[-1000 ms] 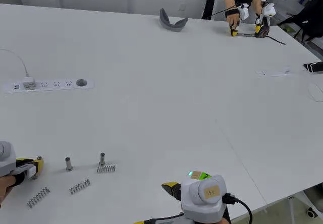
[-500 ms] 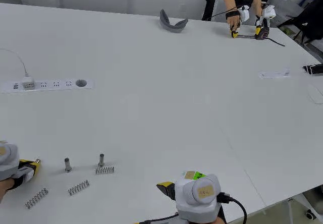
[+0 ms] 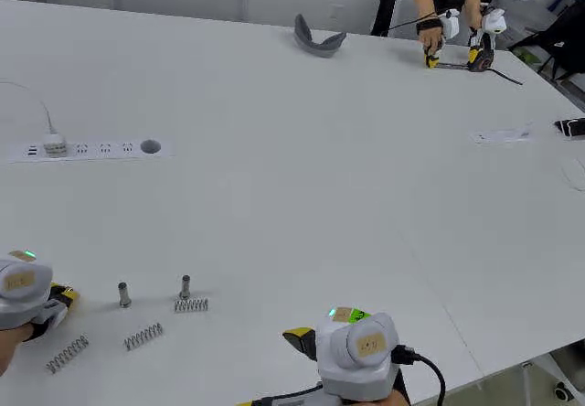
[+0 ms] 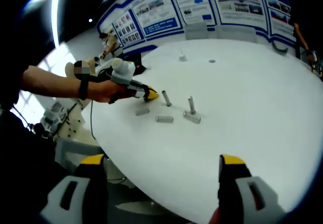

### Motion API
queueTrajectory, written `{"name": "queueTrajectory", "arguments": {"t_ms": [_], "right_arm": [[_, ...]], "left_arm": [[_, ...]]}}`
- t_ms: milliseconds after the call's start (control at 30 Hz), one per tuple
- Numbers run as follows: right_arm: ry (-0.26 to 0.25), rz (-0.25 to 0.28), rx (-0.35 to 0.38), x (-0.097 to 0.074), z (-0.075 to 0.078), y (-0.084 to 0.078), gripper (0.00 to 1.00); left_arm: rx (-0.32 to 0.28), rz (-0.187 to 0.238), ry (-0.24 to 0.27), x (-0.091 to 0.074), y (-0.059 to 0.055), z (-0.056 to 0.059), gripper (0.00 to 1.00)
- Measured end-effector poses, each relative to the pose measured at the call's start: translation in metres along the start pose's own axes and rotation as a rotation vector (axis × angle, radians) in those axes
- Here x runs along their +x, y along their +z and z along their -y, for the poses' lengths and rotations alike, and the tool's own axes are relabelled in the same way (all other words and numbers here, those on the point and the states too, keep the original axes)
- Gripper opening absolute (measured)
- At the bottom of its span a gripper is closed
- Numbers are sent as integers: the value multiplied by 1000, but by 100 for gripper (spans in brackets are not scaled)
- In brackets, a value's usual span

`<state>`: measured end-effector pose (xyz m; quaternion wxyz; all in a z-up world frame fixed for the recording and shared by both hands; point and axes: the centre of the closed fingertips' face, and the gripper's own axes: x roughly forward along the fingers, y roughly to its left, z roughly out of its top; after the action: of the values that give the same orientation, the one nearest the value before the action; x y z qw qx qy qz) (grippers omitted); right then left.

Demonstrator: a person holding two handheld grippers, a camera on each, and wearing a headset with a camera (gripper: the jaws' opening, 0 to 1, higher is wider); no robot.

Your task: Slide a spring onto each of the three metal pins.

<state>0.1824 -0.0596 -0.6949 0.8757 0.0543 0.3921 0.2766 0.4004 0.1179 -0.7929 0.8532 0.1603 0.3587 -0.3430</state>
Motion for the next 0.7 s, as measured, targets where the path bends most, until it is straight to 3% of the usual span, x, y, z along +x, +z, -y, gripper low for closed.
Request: {"name": "queueTrajectory", "arguments": {"t_ms": [200, 400, 700], "right_arm": [[2, -8, 4, 1, -2, -6, 94], [6, -13, 10, 2, -4, -9, 93], [12, -12, 2, 4, -5, -7, 93]], "left_arm": [[-4, -7, -8, -2, -1, 0, 8], [-68, 4, -22, -9, -5, -1, 7], [-90, 45, -25, -22, 5, -4, 7]]}}
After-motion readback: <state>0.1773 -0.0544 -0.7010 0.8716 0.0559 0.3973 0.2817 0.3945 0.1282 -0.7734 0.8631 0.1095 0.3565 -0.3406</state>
